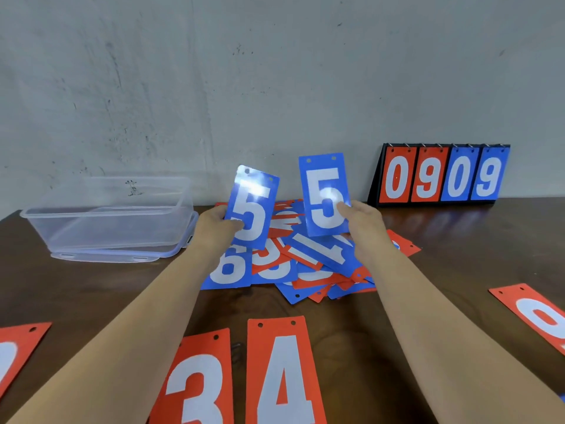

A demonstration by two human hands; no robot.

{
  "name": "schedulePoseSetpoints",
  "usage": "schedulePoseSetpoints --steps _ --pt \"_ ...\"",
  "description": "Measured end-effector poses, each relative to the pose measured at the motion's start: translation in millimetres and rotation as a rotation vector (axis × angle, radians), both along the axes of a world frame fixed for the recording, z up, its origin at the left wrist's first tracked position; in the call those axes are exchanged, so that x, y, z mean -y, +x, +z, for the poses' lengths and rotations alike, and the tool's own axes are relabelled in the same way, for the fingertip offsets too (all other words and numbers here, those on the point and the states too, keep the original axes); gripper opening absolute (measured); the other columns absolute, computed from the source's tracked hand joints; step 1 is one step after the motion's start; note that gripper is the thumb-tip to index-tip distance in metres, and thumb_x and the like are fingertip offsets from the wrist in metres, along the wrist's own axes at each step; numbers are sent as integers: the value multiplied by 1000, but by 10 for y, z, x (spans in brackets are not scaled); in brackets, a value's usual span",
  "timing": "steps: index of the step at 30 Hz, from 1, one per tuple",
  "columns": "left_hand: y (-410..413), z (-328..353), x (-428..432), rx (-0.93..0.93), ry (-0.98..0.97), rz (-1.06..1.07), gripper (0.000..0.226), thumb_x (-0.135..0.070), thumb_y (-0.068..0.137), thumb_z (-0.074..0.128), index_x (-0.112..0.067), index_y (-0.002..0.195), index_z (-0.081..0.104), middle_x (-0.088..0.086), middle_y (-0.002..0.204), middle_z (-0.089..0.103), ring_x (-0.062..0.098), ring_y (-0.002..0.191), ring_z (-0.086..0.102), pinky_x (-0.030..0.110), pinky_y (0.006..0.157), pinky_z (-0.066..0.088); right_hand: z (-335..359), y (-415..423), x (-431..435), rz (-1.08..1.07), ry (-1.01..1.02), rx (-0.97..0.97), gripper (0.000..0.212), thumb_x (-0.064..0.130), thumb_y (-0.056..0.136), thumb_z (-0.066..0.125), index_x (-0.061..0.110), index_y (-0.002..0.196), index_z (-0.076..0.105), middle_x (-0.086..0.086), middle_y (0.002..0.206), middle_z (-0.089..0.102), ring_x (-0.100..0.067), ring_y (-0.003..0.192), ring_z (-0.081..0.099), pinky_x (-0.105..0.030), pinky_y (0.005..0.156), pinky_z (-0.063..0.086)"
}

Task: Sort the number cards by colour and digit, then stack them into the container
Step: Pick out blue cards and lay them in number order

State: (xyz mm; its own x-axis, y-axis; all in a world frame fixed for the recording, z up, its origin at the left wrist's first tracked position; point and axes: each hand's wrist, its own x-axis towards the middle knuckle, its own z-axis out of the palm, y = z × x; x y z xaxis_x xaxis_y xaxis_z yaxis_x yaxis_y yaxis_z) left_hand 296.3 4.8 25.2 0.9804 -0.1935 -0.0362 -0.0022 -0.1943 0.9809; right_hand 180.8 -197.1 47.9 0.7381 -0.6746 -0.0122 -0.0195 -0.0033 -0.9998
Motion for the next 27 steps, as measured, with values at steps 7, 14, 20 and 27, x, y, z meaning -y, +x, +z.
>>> schedulePoseSetpoints --steps 7,14,20,27 --pt "-230 193 -186 -101 -151 -138 24 -1 88 61 -13 108 65 9 105 72 32 96 69 53 87 55 221 27 -574 83 52 -12 18 24 92 64 12 79 64 -9 94 68 -20 76 64 -26 66 53" --pt "-477 233 -156 -111 -180 -103 28 0 94 50 -9 118 60 12 116 67 34 106 63 55 94 51 187 -17 -980 88 -37 -31 32 26 95 60 -5 99 66 -22 99 69 -36 98 64 -40 84 54" --pt "-489 151 -145 -122 -91 34 23 -11 97 53 -7 119 57 15 119 63 35 108 60 54 94 51 152 -55 -1120 260 50 11 13 31 97 57 23 90 63 9 82 66 -6 73 62 -18 57 49" --pt "-515 71 -200 -34 -30 -47 22 -18 93 60 -12 114 59 10 117 66 29 106 64 51 94 52 42 -57 -994 329 -72 -35 29 29 97 55 23 70 61 12 61 64 0 58 59 -17 56 44"
